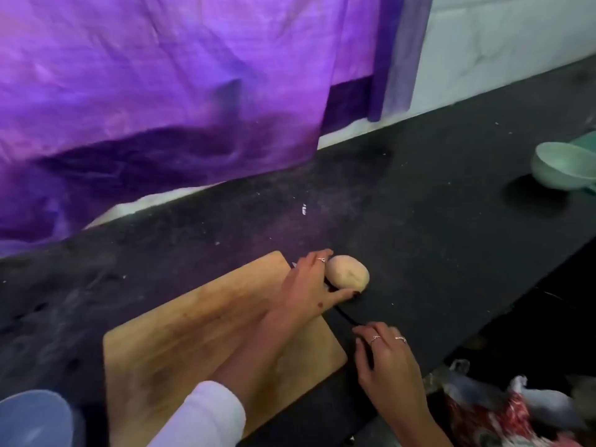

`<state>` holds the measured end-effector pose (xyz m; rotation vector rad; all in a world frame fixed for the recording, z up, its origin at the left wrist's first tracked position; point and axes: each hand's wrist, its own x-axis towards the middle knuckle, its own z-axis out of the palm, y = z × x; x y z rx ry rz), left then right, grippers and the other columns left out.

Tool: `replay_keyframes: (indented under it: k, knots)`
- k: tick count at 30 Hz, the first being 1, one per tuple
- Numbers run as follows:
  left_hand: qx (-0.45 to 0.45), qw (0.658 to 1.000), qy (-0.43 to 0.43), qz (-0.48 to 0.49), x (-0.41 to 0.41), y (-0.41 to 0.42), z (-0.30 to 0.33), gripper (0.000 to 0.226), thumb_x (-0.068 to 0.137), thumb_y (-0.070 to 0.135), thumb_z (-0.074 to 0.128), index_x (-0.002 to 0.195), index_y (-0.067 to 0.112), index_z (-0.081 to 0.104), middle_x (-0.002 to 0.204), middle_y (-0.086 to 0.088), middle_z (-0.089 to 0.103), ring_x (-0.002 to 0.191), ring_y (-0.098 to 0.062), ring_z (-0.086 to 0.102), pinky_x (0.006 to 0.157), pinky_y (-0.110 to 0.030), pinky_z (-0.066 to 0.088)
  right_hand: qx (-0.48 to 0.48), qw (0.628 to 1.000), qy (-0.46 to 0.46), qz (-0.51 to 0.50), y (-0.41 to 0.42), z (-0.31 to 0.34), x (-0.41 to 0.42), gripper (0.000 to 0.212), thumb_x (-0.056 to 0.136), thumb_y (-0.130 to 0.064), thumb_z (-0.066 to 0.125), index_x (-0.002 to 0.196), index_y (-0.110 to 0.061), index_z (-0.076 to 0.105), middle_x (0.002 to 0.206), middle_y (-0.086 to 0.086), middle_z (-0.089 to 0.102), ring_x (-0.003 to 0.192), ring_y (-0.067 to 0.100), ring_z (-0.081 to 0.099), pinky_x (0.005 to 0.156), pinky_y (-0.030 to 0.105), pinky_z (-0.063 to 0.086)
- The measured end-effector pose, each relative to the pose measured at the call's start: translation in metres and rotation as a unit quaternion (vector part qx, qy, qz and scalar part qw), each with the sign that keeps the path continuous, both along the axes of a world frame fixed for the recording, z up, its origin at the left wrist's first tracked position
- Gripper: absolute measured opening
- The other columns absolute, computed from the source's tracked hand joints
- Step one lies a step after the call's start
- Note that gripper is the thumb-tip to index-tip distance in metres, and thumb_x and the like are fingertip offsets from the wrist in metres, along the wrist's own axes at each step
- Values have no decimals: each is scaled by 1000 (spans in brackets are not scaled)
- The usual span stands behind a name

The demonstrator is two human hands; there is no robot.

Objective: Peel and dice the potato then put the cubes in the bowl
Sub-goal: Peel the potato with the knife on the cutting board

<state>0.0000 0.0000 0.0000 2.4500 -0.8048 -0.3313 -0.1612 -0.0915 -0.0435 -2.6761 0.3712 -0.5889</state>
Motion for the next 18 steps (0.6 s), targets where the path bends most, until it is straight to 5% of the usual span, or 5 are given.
replay_keyframes:
  k: [7,18]
  knots:
    - [90,994,34,41,-6,-49,-10,97,75,56,71,148,15,21,143,-8,32,130,-28,33,104,-39,36,-2,1000,3,-17,-20,-2,-1,18,77,-13,61,92,-12,71,89,-2,63,76,17,59,64,31,52]
    - [-34,984,7,172,-16,43,0,87,69,45,80,141,23,36,137,0,42,127,-20,39,94,-24,31,-12,995,66,74,-26,-1,39,42,71,-12,81,110,-5,67,100,7,63,84,24,63,69,34,56]
